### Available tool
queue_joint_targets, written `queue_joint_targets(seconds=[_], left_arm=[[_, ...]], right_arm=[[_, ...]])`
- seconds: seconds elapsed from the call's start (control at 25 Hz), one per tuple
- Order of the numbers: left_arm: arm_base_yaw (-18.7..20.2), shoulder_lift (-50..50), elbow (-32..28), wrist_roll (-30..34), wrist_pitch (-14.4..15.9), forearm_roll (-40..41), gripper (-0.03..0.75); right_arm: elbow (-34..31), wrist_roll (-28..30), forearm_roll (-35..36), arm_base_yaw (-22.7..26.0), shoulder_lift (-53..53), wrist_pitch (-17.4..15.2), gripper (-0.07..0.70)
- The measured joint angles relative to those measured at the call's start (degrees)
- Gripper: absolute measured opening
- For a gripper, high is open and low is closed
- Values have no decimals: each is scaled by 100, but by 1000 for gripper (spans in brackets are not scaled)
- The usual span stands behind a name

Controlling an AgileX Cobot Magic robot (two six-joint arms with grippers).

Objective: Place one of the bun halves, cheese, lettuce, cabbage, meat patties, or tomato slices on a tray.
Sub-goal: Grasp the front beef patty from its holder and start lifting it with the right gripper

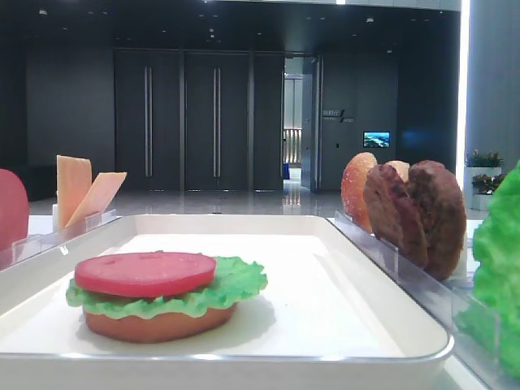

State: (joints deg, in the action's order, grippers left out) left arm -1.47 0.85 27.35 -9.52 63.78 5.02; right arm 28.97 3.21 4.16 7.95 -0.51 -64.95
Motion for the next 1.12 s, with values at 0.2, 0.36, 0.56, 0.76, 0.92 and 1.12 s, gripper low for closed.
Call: queue_joint_targets(seconds=[0.2, 0.36, 0.56, 0.76, 0.92, 1.12], left_arm=[[0, 0, 0, 0, 0, 0, 14], [0, 0, 0, 0, 0, 0, 0], [0, 0, 0, 0, 0, 0, 0], [0, 0, 0, 0, 0, 0, 0], [0, 0, 0, 0, 0, 0, 0], [0, 0, 0, 0, 0, 0, 0]], right_arm=[[0, 0, 0, 0, 0, 0, 581], [0, 0, 0, 0, 0, 0, 581], [0, 0, 0, 0, 0, 0, 581], [0, 0, 0, 0, 0, 0, 581], [0, 0, 0, 0, 0, 0, 581], [0, 0, 0, 0, 596, 0, 581]])
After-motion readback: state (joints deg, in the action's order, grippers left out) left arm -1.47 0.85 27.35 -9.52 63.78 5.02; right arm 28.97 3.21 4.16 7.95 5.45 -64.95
